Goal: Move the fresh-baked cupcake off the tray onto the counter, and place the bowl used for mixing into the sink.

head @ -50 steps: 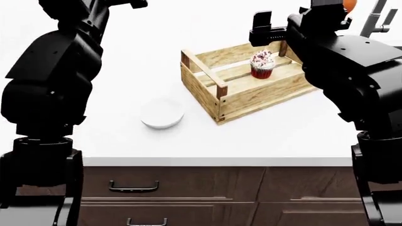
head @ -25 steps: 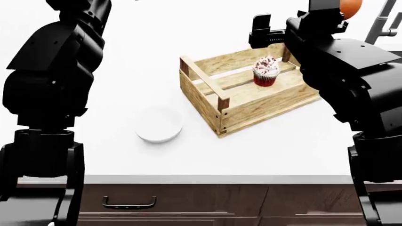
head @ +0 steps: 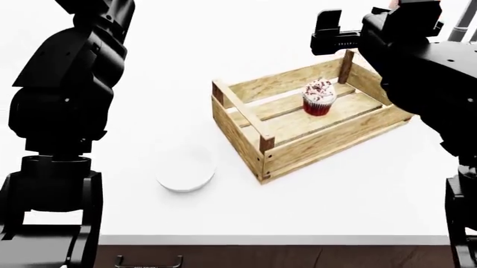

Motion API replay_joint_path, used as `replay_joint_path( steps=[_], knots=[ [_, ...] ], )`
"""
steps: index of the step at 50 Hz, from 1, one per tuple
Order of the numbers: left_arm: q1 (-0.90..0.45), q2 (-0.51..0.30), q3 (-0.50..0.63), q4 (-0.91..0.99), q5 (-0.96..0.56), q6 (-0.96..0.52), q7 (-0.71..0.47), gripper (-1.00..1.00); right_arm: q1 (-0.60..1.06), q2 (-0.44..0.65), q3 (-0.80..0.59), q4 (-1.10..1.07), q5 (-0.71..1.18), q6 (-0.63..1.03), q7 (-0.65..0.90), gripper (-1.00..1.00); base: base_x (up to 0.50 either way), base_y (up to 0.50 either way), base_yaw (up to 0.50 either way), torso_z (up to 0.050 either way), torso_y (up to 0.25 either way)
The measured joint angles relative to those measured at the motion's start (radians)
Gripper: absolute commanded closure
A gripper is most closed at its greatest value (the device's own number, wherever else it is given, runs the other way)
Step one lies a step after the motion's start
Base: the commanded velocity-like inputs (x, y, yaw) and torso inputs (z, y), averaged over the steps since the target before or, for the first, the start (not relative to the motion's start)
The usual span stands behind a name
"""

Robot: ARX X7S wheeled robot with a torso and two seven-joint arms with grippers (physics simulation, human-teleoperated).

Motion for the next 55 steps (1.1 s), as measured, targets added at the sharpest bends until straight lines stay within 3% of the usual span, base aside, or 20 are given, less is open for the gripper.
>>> replay_joint_path(
  steps=[9, 21, 31, 55],
  knots=[
    [-0.003, 0.001, 0.003, 0.0, -0.006, 0.01, 0.009, -1.0, 0.006, 0.004, 0.0, -0.01, 0.007, 0.012, 0.003, -1.0, 0.13, 0.0, 0.0, 0.05, 0.0],
    [-0.005, 0.0, 0.008, 0.002, -0.012, 0.016, 0.017, -1.0, 0.03, -0.089, -0.087, 0.258, -0.128, -0.197, -0.115, -1.0, 0.13, 0.0, 0.0, 0.05, 0.0],
    [-0.004, -0.003, 0.013, 0.009, -0.015, 0.021, 0.018, -1.0, 0.014, -0.101, -0.109, 0.292, -0.151, -0.232, -0.134, -1.0, 0.13, 0.0, 0.0, 0.048, 0.0],
    [-0.011, -0.01, 0.036, 0.004, -0.013, -0.006, 0.0, -1.0, -0.029, -0.06, -0.089, 0.165, -0.099, -0.162, -0.089, -1.0, 0.11, 0.0, 0.0, 0.0, 0.0]
  ],
)
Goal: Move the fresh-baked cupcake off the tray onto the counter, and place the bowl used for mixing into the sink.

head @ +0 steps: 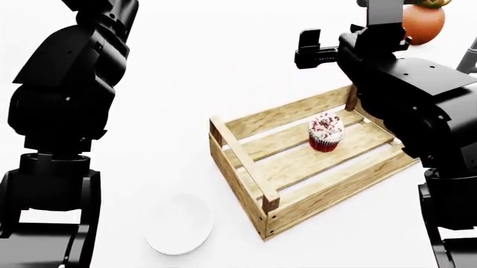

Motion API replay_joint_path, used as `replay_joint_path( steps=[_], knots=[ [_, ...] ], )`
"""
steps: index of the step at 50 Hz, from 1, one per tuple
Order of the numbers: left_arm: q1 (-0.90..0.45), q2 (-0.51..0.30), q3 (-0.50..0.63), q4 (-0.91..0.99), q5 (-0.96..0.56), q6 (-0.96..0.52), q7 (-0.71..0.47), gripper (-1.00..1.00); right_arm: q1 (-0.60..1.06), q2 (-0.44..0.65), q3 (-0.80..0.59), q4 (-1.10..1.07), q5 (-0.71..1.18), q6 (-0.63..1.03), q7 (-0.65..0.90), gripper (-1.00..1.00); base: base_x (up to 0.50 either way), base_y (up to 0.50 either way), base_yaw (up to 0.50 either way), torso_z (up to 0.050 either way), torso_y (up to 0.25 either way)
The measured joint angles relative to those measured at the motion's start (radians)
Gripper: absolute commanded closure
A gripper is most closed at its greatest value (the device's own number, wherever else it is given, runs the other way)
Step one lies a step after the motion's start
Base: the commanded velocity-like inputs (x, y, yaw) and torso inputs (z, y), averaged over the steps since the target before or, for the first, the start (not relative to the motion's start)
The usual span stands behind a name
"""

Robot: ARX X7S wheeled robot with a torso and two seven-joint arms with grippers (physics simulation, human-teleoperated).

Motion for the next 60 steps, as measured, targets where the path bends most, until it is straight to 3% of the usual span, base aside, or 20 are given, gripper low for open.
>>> replay_joint_path(
  steps=[24, 60],
  knots=[
    [0.008, 0.003, 0.002, 0.001, -0.013, 0.015, -0.001, -1.0, -0.015, 0.045, 0.034, -0.135, 0.131, 0.186, 0.05, -1.0, 0.0, 0.0, 0.0, 0.0, 0.0],
    [0.006, 0.005, 0.006, 0.004, -0.036, 0.033, 0.005, -1.0, 0.24, -0.052, 0.08, 0.259, 0.223, 0.559, 0.193, -1.0, 0.0, 0.0, 0.0, 0.0, 0.0]
  ],
)
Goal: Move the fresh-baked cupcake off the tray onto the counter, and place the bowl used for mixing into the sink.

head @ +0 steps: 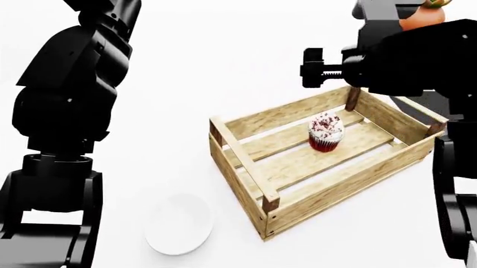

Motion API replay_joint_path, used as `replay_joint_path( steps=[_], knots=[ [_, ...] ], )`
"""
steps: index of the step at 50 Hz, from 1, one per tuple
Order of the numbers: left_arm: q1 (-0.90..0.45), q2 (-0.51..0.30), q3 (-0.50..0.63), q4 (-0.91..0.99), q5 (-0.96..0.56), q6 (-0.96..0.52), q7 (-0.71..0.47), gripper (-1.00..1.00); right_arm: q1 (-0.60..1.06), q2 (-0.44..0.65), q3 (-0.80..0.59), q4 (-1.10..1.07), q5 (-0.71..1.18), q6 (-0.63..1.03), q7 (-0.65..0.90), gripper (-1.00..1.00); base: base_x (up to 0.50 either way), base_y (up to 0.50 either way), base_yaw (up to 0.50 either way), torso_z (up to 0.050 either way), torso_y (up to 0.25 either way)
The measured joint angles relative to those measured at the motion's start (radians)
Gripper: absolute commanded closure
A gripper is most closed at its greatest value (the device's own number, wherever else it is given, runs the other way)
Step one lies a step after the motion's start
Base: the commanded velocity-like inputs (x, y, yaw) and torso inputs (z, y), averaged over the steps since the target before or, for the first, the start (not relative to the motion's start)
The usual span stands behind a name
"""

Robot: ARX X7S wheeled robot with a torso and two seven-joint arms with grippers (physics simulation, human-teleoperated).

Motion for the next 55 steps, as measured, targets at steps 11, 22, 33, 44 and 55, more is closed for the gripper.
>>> replay_joint_path(
  steps=[11, 22, 33, 44, 55],
  knots=[
    [-0.002, 0.0, 0.003, -0.003, -0.003, 0.005, -0.001, -1.0, 0.019, -0.014, 0.021, 0.044, 0.041, 0.085, 0.045, -1.0, 0.0, 0.0, 0.0, 0.0, 0.0],
    [-0.005, 0.0, 0.006, -0.002, -0.008, 0.006, -0.002, -1.0, 0.022, -0.016, 0.05, 0.05, 0.107, 0.166, 0.134, -1.0, 0.0, 0.0, 0.0, 0.0, 0.0],
    [-0.005, -0.002, 0.007, 0.006, -0.015, 0.006, -0.005, -1.0, 0.023, -0.001, 0.018, 0.07, 0.232, 0.199, 0.24, -1.0, 0.0, 0.0, 0.0, 0.0, 0.0],
    [-0.003, -0.002, 0.01, 0.002, -0.018, 0.013, -0.005, -1.0, 0.035, 0.013, -0.045, 0.099, 0.298, 0.184, 0.268, -1.0, 0.0, 0.0, 0.0, 0.0, 0.0],
    [-0.004, 0.0, 0.015, -0.013, -0.017, 0.023, -0.003, -1.0, 0.058, 0.013, -0.128, 0.158, 0.274, 0.129, 0.191, -1.0, 0.0, 0.0, 0.0, 0.0, 0.0]
  ],
)
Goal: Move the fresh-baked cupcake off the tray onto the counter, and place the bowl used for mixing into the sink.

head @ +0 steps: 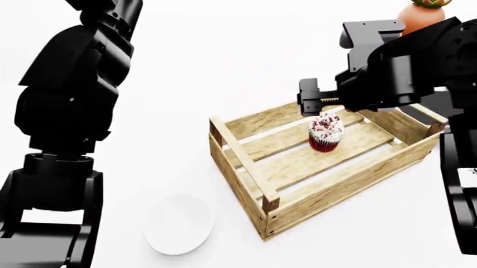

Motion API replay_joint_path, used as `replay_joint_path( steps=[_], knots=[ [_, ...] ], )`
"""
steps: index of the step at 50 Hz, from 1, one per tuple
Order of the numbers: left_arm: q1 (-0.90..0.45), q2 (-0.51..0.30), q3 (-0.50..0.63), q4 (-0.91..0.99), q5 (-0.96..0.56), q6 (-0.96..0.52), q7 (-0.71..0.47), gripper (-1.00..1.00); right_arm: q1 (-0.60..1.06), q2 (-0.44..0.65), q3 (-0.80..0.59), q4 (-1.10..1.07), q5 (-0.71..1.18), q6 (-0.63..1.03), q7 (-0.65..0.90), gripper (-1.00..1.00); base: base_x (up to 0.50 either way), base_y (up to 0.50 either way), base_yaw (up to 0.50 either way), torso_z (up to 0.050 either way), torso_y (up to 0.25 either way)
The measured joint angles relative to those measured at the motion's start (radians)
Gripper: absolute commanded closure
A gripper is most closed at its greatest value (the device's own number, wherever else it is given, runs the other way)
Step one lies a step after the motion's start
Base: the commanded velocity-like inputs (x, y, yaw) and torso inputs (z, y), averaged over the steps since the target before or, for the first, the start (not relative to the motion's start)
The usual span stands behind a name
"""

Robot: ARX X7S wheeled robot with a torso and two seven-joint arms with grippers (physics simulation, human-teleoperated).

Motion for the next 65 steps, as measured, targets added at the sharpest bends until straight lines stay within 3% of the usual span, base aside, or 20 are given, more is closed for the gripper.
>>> replay_joint_path(
  steps=[58, 59, 65],
  knots=[
    [-0.005, 0.008, 0.027, -0.069, -0.003, 0.035, 0.014, -1.0, 0.042, -0.064, -0.237, 0.312, -0.156, -0.163, -0.323, -1.0, 0.0, 0.0, 0.0, 0.0, 0.0],
    [-0.005, 0.008, 0.027, -0.07, -0.004, 0.036, 0.014, -1.0, 0.041, -0.064, -0.238, 0.313, -0.156, -0.163, -0.324, 1.0, 0.0, 0.0, 0.0, 0.0, 0.0],
    [-0.005, 0.007, 0.028, -0.068, -0.007, 0.037, 0.014, -1.0, 0.037, -0.06, -0.231, 0.304, -0.157, -0.161, -0.312, 1.0, 0.0, 0.0, 0.0, 0.0, 0.0]
  ],
)
